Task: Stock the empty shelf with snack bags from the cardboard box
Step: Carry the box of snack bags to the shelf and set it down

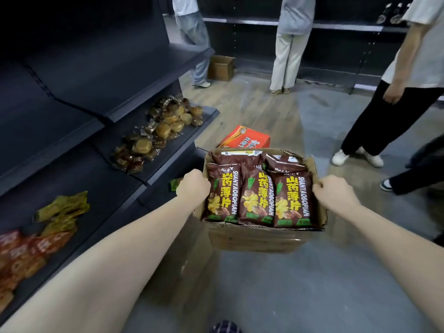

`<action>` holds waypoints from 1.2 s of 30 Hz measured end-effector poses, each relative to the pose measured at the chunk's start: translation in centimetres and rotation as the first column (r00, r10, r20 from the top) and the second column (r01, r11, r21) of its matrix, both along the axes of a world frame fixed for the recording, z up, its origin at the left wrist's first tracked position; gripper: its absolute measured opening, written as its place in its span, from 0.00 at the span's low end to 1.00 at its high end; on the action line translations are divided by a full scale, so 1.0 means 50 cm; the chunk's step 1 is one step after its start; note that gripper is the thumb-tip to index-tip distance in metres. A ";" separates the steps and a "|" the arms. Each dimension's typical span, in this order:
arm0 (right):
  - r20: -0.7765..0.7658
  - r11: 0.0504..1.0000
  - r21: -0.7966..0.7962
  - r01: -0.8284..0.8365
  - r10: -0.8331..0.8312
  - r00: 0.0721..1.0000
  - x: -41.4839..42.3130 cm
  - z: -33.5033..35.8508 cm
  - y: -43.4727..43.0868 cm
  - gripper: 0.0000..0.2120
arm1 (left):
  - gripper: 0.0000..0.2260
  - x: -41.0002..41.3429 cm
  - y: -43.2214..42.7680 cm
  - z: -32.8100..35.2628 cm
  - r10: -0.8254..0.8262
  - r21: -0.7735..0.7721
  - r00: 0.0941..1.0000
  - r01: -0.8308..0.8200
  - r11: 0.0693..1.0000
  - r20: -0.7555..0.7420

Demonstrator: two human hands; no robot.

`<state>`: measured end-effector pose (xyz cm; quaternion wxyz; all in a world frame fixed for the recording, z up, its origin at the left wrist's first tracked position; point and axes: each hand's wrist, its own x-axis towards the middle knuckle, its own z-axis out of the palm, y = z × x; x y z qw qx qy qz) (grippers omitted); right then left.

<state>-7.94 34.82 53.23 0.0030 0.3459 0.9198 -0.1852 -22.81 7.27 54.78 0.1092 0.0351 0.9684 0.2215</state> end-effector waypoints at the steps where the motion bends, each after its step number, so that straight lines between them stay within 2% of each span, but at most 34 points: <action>1: 0.004 1.000 0.004 -0.010 0.010 1.000 -0.020 0.005 0.010 0.11 | 0.11 -0.017 0.006 0.001 -0.001 0.004 1.000 0.001 1.000 0.002; 9: 0.003 0.998 0.037 -0.049 0.049 0.999 -0.235 0.017 0.106 0.13 | 0.10 -0.234 0.084 -0.019 -0.001 0.035 0.999 0.000 0.999 0.036; 15: 0.013 0.999 0.014 0.033 -0.033 0.999 -0.401 0.041 0.162 0.12 | 0.11 -0.415 0.156 -0.003 -0.021 0.037 1.000 0.021 0.999 0.020; 22: -0.038 0.998 0.014 0.055 -0.054 0.998 -0.573 0.067 0.230 0.13 | 0.10 -0.599 0.230 0.006 -0.008 0.085 1.000 0.006 0.996 0.028; 29: 0.018 0.999 0.029 -0.018 0.017 1.000 -0.748 0.042 0.325 0.12 | 0.10 -0.731 0.311 -0.018 0.046 0.075 0.996 -0.051 0.996 0.072; 36: 0.100 0.993 0.011 -0.115 0.114 0.989 -0.948 -0.003 0.431 0.10 | 0.07 -0.853 0.410 -0.044 0.153 0.001 0.979 -0.155 0.988 0.134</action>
